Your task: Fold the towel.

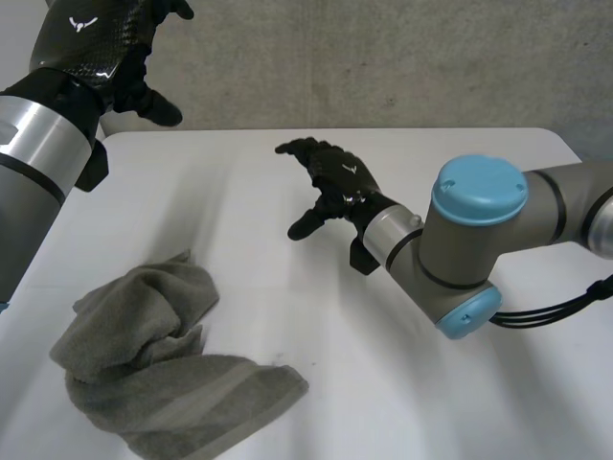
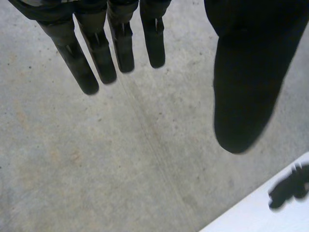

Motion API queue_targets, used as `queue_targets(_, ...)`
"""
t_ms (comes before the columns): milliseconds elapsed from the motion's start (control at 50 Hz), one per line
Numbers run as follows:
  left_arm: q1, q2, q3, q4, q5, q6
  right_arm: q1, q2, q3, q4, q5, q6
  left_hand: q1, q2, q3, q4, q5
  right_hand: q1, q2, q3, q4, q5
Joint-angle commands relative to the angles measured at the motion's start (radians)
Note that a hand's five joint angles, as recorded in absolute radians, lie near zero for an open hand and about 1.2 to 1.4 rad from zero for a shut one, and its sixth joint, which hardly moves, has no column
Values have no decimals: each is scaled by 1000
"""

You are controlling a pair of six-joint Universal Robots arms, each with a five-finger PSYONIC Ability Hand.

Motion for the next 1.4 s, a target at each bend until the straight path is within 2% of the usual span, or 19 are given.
queue_targets(20, 48, 1, 2, -126, 0, 136, 9, -65, 2, 79, -4, -150, -135, -137, -138, -134, -133, -21, -36, -18, -28, -45)
queue_targets(140, 123, -2, -42, -243, 3, 303, 22, -92, 14, 214, 1, -283, -161, -164, -165, -161, -160, -21, -36, -18, -28, -45)
queue_targets(260, 179, -14, -111, -286, 20, 397, 81, -114, 71, 313, 2, -377, -138, -140, -142, -137, -136, -21, -36, -18, -28, -45)
queue_targets(420, 240, -83, -194, -299, 54, 438, 150, -151, 175, 338, 2, -408, -108, -111, -112, -108, -107, -21, -36, -18, -28, -45)
queue_targets(700, 240, -173, -252, -329, 58, 535, 279, -137, 263, 336, 4, -408, -100, -102, -103, -99, -98, -21, -36, -18, -28, -45)
queue_targets(880, 236, -176, -272, -328, 60, 540, 298, -103, 269, 327, 4, -412, 112, 109, 108, 112, 113, -5, -20, -2, -12, -29)
queue_targets(960, 228, -182, -272, -328, 60, 538, 299, -65, 257, 322, 9, -454, 363, 361, 360, 364, 365, 115, 100, 118, 108, 91)
queue_targets(980, 228, -182, -272, -328, 60, 538, 299, -65, 257, 322, 9, -454, 364, 362, 360, 365, 366, 115, 101, 119, 108, 92)
queue_targets(1020, 222, -182, -272, -326, 60, 537, 299, -42, 248, 296, 9, -486, 569, 566, 565, 569, 570, 142, 127, 145, 135, 118)
queue_targets(1120, 205, -180, -272, -328, 58, 535, 299, -22, 235, 253, 22, -503, 778, 775, 774, 778, 779, 262, 247, 265, 255, 238)
queue_targets(1240, 190, -189, -282, -328, 57, 535, 298, -20, 235, 238, 52, -506, 840, 837, 836, 840, 841, 262, 248, 266, 255, 238)
queue_targets(1280, 182, -206, -280, -328, 57, 534, 298, -28, 235, 239, 67, -506, 980, 977, 976, 980, 981, 262, 248, 266, 255, 238)
queue_targets(1400, 177, -214, -268, -326, 57, 530, 287, -51, 238, 241, 75, -504, 980, 978, 977, 981, 982, 244, 230, 248, 238, 221)
